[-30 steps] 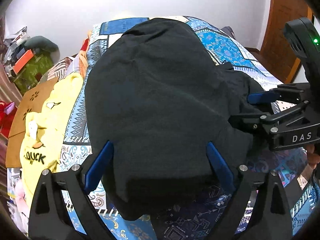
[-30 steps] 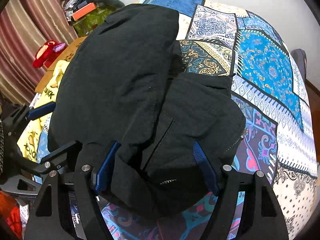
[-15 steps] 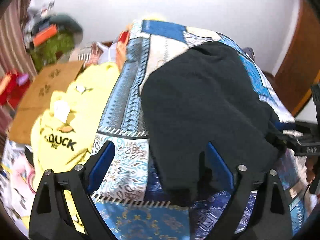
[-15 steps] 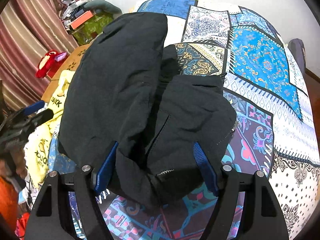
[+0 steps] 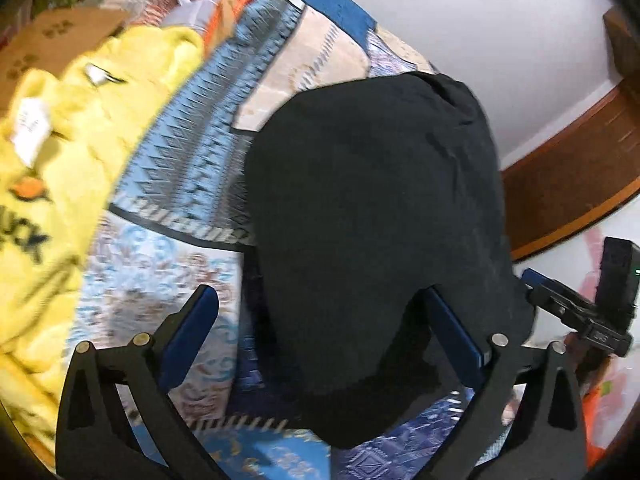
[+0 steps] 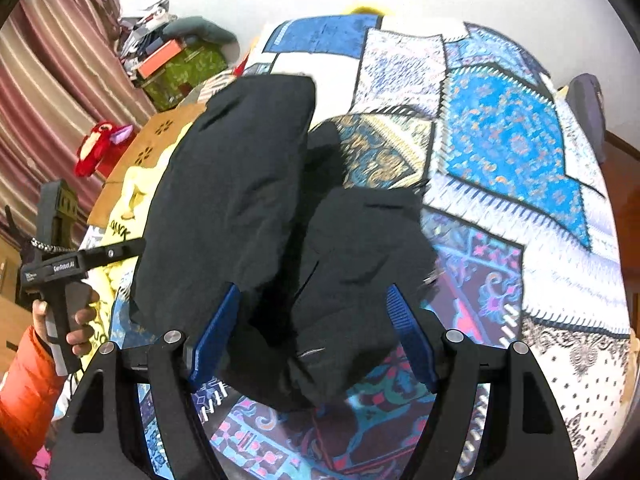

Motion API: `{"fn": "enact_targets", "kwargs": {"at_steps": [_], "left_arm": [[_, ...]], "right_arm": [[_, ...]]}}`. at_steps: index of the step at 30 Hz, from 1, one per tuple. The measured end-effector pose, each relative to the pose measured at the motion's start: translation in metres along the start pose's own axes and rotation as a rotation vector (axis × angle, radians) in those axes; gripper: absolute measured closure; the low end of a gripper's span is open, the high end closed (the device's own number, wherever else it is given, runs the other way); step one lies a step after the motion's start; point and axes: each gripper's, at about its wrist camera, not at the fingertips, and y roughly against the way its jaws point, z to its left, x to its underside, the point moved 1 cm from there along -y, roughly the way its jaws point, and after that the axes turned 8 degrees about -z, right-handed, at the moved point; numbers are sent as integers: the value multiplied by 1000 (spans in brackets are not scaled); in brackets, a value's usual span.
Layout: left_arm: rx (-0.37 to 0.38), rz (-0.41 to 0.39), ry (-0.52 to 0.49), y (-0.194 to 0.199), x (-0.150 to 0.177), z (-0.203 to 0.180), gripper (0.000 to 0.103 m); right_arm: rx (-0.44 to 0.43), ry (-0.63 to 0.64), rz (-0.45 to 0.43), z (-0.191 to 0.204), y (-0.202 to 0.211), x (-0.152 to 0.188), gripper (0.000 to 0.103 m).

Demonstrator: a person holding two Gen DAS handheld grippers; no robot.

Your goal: Fold large clothes

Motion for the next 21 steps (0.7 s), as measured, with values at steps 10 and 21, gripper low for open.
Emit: {"fn": "enact_targets", "kwargs": {"at_steps": [10, 21], "left_arm": [[92, 54, 88, -32, -1, -9, 0], [99, 33, 74, -29, -8, -10, 3]], "right_arm": [[78, -152, 38, -53, -19, 3, 29], [-63, -268, 89, -55, -73, 4, 33]]}}
